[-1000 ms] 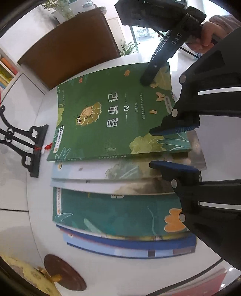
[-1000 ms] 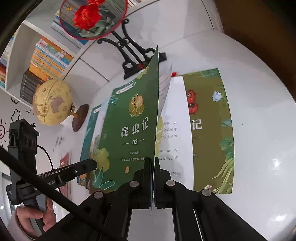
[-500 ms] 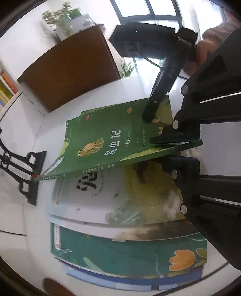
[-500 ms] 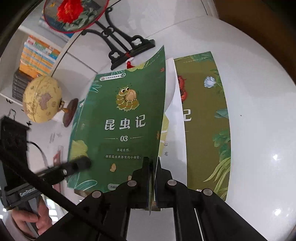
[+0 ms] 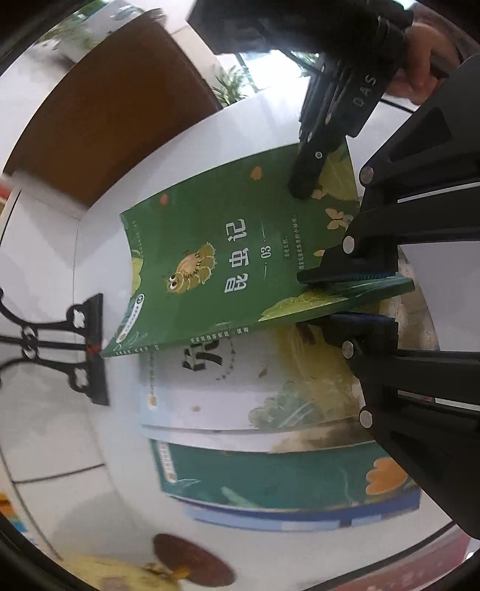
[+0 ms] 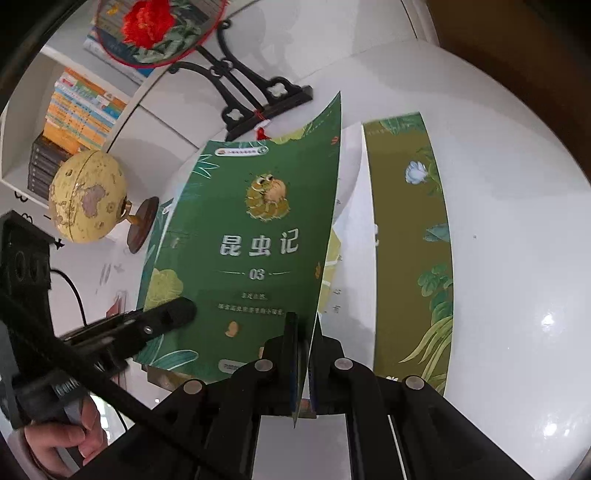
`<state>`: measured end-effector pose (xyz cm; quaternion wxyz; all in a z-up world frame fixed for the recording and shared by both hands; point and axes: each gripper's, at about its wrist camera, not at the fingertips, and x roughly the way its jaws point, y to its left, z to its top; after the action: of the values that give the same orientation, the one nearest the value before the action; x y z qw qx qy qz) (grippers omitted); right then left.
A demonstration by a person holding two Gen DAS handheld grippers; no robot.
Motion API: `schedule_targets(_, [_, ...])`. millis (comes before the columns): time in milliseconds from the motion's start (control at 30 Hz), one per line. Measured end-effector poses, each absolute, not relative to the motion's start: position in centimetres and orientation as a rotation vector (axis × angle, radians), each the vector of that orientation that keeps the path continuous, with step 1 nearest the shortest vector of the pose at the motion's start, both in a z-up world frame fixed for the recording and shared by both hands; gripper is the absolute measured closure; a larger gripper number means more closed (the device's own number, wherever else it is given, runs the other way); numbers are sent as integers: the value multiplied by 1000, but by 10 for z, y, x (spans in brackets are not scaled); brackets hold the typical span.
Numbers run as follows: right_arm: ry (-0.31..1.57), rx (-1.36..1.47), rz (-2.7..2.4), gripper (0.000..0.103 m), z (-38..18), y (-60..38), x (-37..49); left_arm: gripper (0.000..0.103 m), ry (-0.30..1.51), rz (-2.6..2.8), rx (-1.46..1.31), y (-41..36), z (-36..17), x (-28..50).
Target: Organize books
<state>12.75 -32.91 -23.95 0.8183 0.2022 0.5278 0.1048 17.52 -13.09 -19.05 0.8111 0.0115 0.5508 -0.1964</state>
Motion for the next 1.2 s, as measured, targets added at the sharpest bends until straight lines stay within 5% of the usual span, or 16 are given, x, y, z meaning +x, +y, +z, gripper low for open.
schedule_targets(733, [1011,308,329,100,-173,-245,112,96,1028,-421,58,-91,-137,140])
schedule_targets(933, [1015,347,281,100,-176,-245,107,94,1130,-389,-115,-35,-158,148])
schedule_targets(1000, [1024,358,255,100,-179,-256,105,90,1190,-414,-211,-24,-170,154])
schedule_targets(1067, [1041,380,241,100,-184,-267,103,76,1204,-438,-199,-27,-177,160])
schedule_targets(1200, [1075,398,213,100,-199,-279,103,75,1296,-503,-113,-52,-196,170])
